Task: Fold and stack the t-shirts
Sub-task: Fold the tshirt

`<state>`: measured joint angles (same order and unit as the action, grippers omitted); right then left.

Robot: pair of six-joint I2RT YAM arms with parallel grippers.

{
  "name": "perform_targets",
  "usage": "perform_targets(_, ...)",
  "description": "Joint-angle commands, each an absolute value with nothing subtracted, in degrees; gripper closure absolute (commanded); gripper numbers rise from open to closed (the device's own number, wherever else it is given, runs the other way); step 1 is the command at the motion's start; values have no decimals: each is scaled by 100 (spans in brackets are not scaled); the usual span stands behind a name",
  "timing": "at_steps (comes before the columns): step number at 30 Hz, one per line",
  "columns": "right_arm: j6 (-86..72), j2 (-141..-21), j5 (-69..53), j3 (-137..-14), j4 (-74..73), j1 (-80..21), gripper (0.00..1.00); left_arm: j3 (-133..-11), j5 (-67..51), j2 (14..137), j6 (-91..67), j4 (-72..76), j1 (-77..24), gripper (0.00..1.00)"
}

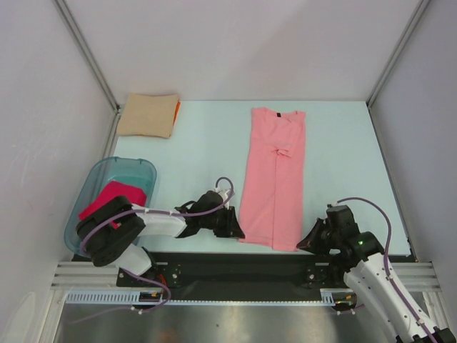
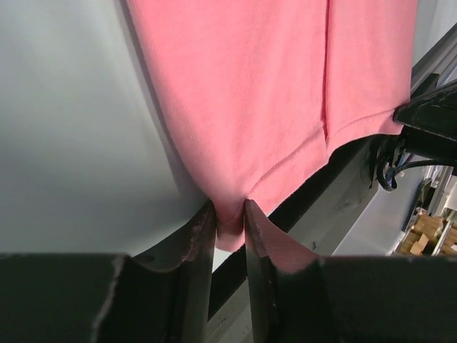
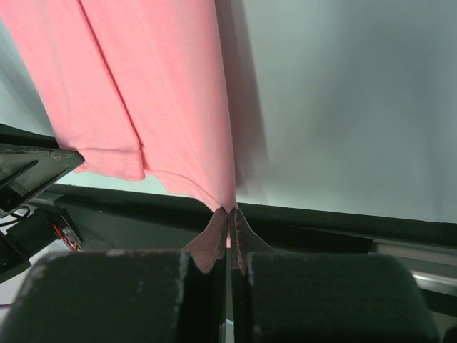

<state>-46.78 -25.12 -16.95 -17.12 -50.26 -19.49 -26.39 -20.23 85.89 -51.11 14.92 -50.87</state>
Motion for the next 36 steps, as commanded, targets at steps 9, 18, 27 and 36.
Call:
perform_targets(9, -4781, -2303, -1600, -1977, -5239, -1951, 100, -2689, -2004, 8411, -5124, 1073, -5159, 100)
perform_targets(18, -4114, -4924, -2162, -2994, -2887, -1003, 100, -4444, -1758, 8393, -4720, 229, -4721, 100)
perform_targets(27, -3305, -7680, -2355, -5078, -1917, -88, 100, -7097, -2311, 10211, -4052, -526, -3578, 100)
perform_targets(36, -3226, -9632, -2760, -6379, -1389, 167, 100, -8506, -2575, 11653, -4078, -563, -3050, 100)
